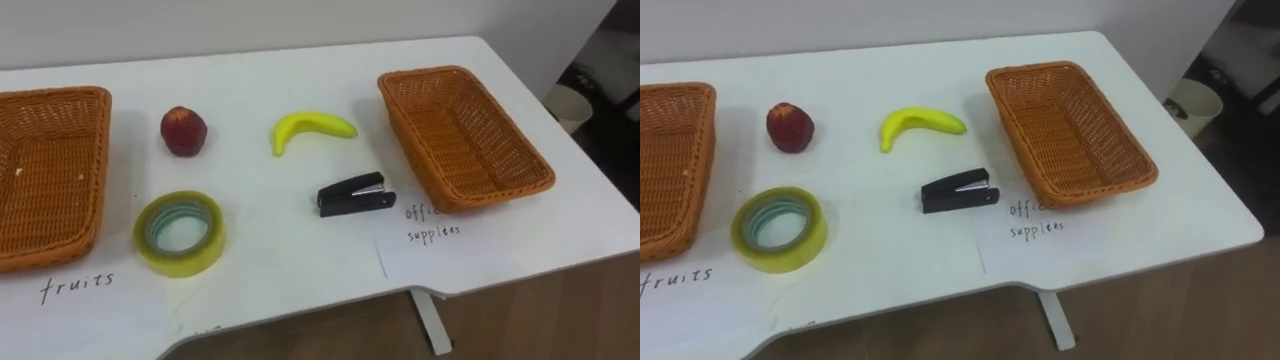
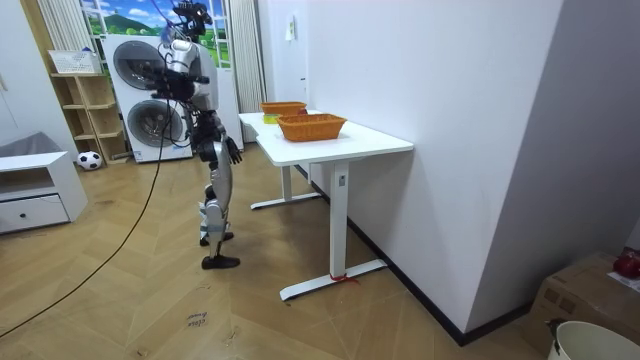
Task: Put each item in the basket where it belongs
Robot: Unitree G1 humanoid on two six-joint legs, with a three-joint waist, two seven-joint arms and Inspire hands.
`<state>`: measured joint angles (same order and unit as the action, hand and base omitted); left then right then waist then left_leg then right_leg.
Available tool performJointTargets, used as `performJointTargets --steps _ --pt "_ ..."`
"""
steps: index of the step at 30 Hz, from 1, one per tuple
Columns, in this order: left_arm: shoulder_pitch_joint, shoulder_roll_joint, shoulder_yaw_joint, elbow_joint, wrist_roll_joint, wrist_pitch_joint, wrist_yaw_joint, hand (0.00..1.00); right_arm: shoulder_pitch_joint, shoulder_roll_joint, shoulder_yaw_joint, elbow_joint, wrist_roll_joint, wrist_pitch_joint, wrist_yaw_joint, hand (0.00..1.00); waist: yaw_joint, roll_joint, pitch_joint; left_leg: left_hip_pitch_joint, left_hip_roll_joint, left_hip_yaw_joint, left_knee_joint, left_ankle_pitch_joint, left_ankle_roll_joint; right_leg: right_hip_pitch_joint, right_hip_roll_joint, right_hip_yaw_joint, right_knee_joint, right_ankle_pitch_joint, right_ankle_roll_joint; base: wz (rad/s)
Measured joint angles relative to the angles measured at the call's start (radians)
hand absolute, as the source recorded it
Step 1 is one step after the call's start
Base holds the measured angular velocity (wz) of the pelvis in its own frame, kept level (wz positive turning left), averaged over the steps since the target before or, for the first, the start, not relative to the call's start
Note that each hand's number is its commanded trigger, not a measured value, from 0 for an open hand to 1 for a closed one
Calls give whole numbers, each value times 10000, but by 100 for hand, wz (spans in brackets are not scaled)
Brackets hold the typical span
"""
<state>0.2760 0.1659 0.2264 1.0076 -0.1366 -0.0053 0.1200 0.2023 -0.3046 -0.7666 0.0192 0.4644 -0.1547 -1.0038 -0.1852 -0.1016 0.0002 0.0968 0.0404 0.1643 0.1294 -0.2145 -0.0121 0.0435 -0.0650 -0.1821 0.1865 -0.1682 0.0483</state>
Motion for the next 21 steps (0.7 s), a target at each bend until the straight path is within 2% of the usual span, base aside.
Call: performJointTargets --steps 4,10,12,14,17,21 --pt "-5 31 4 149 203 -10 -5 0 -447 -211 18 -988 -1125 4 32 0 72 -14 1 -14 3 -10 4 0 0 -17 1 -148 12 0 0 0" --pt "-149 63 23 433 405 -12 -44 0 -848 -265 386 -2434 -3124 21 271 0 532 -97 23 7 -1 -33 -1 0 0 -71 -8 -174 28 1 -1 -5" --pt "-175 66 16 569 433 -12 -44 0 -944 -362 641 -2699 -3219 44 584 0 591 -116 22 2 -2 -47 -1 0 0 -54 -8 -197 27 1 -1 3" --pt "-189 79 9 832 441 -3 -45 0 -1132 -444 955 -3072 -3211 131 1001 0 686 -207 73 -8 5 -72 0 0 0 -46 -9 -303 24 3 -4 5" --pt "-129 73 -38 976 541 -3 -43 0 -1240 -448 1058 -3650 -3217 146 1351 0 834 -209 90 -13 5 -169 0 0 0 4 -22 -421 24 4 -6 9" --pt "-99 77 -22 1068 906 -7 -18 0 -2037 -494 1143 -3991 -3198 143 1681 0 834 -218 71 -12 5 -303 1 0 0 82 -25 -508 -7 4 -5 13"
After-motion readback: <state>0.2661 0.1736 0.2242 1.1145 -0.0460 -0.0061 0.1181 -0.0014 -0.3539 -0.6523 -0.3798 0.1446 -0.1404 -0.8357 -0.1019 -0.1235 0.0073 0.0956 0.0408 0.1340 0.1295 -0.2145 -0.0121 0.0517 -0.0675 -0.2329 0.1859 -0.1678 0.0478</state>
